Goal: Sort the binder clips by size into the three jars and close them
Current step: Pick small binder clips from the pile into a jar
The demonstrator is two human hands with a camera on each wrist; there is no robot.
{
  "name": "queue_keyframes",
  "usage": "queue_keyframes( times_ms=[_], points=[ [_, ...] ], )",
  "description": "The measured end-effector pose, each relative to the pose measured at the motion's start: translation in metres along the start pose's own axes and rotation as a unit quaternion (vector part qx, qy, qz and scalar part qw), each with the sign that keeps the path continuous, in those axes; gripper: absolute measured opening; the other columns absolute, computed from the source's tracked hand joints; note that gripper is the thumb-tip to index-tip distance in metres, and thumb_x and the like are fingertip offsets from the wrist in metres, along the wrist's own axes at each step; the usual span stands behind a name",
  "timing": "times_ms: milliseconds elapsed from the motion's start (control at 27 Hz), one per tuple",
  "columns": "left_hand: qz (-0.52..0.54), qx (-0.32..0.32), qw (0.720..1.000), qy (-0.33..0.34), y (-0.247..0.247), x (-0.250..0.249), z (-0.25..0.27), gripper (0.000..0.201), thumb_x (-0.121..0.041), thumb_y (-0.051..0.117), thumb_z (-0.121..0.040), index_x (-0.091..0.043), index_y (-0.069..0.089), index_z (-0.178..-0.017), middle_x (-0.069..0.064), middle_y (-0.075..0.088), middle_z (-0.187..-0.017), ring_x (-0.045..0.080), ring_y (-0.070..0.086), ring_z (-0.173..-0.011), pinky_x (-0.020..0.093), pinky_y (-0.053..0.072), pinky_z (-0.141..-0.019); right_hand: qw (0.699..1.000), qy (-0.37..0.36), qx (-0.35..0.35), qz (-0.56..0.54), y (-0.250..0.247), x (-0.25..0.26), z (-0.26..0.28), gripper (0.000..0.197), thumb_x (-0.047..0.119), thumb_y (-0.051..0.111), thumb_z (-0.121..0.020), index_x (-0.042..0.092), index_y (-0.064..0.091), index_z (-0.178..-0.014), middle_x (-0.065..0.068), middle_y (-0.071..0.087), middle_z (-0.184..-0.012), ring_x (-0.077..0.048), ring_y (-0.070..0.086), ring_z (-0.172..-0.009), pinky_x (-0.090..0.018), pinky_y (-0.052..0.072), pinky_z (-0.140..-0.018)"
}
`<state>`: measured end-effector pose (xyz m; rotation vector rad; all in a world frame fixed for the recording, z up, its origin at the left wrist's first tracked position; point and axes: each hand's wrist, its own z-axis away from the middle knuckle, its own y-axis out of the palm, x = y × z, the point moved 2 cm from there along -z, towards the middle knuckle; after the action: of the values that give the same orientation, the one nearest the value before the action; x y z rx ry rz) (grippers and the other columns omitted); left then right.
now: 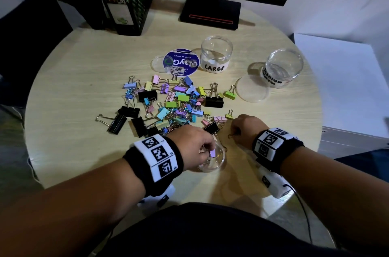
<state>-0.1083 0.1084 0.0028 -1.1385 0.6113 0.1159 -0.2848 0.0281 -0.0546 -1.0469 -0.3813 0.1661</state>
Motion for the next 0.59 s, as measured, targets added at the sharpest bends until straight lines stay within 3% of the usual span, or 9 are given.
queue_keyframes(
  times_ms=[148, 297, 371, 482, 556, 593],
  points=[
    [-0.004, 0.01, 1.0, -0.008, 0.005, 0.01, 0.005, 0.024, -0.034, 0.062, -0.085, -0.028, 0.064, -0.109, -0.013, 0.062, -0.107, 0.001, 0.049, -0.09, 0.018, 0.039, -0.083, 0.998, 0.01, -0.017, -0.059, -0.01, 0.005, 0.007, 0.006, 0.013, 0.063, -0.08, 0.017, 0.064, -0.085, 0.002, 0.055, -0.086, -0.016, 0.053, -0.081, -0.024, 0.041, -0.071],
    [-0.016, -0.037, 0.998, -0.056, -0.002, 0.023, 0.004, 0.025, -0.034, 0.06, -0.087, -0.03, 0.064, -0.111, -0.012, 0.06, -0.109, 0.006, 0.052, -0.096, 0.029, 0.045, -0.092, 0.973, -0.06, -0.071, -0.213, -0.028, 0.032, 0.032, 0.02, 0.012, 0.074, -0.075, 0.027, 0.062, -0.07, 0.013, 0.055, -0.072, -0.008, 0.054, -0.068, -0.016, 0.04, -0.065],
    [-0.016, -0.023, 0.996, -0.081, 0.0, 0.025, 0.003, 0.028, -0.035, 0.063, -0.085, -0.031, 0.064, -0.113, -0.013, 0.061, -0.106, 0.005, 0.051, -0.091, 0.025, 0.045, -0.088, 0.971, -0.114, -0.049, -0.204, -0.028, 0.045, 0.041, 0.019, 0.012, 0.074, -0.075, 0.028, 0.064, -0.071, 0.014, 0.057, -0.073, -0.005, 0.054, -0.067, -0.016, 0.044, -0.067],
    [-0.008, -0.013, 0.995, -0.097, 0.005, 0.025, 0.001, 0.029, -0.035, 0.063, -0.085, -0.028, 0.065, -0.113, -0.015, 0.054, -0.088, 0.003, 0.047, -0.079, 0.018, 0.039, -0.074, 0.972, -0.214, -0.04, -0.091, -0.019, 0.053, 0.042, 0.009, 0.011, 0.073, -0.075, 0.016, 0.073, -0.083, 0.002, 0.064, -0.084, -0.008, 0.05, -0.069, -0.02, 0.043, -0.067],
    [0.003, -0.016, 0.995, -0.101, 0.006, 0.024, 0.003, 0.025, -0.034, 0.062, -0.086, -0.029, 0.066, -0.111, -0.019, 0.049, -0.081, 0.002, 0.048, -0.075, 0.016, 0.037, -0.07, 0.968, -0.211, -0.04, -0.128, -0.015, 0.05, 0.037, 0.009, 0.013, 0.075, -0.074, 0.018, 0.073, -0.081, 0.007, 0.061, -0.081, -0.007, 0.051, -0.066, -0.021, 0.044, -0.066],
    [0.012, -0.017, 0.994, -0.105, 0.007, 0.024, 0.004, 0.024, -0.034, 0.062, -0.086, -0.03, 0.066, -0.109, -0.02, 0.049, -0.081, 0.002, 0.048, -0.074, 0.017, 0.038, -0.069, 0.966, -0.171, -0.056, -0.188, -0.018, 0.043, 0.033, 0.009, 0.012, 0.076, -0.074, 0.02, 0.072, -0.077, 0.011, 0.059, -0.077, -0.006, 0.052, -0.064, -0.022, 0.045, -0.064]
  ],
)
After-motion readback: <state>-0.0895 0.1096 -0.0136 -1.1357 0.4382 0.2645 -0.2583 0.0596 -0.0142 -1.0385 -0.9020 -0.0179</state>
